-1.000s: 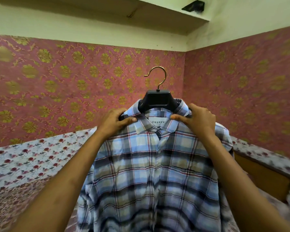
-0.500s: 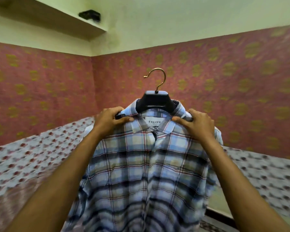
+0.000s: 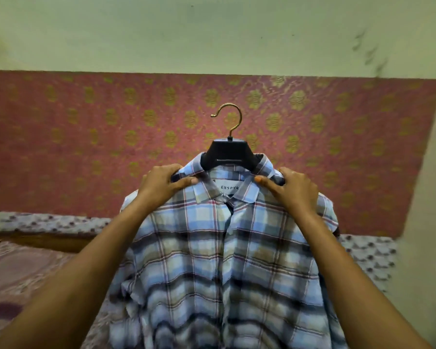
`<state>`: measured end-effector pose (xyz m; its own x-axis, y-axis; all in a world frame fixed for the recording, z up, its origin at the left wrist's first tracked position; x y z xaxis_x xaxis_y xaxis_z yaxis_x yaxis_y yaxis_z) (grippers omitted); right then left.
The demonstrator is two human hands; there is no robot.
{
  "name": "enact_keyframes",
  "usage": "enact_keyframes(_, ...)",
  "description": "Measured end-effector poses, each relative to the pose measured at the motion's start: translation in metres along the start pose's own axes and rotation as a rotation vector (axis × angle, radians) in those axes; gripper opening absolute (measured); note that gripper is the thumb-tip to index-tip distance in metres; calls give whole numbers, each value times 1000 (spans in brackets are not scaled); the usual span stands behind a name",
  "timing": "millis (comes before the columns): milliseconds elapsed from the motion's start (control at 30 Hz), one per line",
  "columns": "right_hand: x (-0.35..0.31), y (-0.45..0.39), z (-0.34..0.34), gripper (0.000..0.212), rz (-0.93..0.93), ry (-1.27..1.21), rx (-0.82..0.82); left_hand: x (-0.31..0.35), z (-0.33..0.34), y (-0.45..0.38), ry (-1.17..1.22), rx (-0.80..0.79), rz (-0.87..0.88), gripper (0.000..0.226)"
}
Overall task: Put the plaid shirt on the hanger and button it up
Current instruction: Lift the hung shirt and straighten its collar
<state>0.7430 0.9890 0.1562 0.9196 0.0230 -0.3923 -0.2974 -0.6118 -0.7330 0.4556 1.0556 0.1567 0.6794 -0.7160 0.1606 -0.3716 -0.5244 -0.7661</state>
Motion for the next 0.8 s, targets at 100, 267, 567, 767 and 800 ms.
enact_keyframes(100, 51, -32, -14, 65, 32, 86, 59, 24, 50, -49, 38, -6, 38, 66)
enact_keyframes(267, 135, -82, -17, 76, 100, 184, 153, 59, 132, -126, 40, -3, 118, 56)
enact_keyframes(567, 264, -213, 2, 77, 208, 220, 188, 95, 271, -290, -3, -46, 231, 54)
enact_keyframes(767, 333, -301, 4, 67, 273, 313, 229, 119, 341, -396, -49, -38, 322, 57)
enact_keyframes(800, 342, -315, 6, 68, 273, 311, 236, 121, 350, -410, -55, -25, 332, 58)
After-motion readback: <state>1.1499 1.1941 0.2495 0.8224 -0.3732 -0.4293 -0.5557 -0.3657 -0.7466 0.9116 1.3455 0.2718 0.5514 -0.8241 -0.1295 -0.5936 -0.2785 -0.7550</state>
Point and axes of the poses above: each hand's wrist, its own y-axis away from the middle knuckle, its own z-axis out of the palm, x = y × z, the point moved 4 cm from there along -y, towards the middle knuckle, and after that the axes turned 10 degrees about z, right-handed, at the moved point
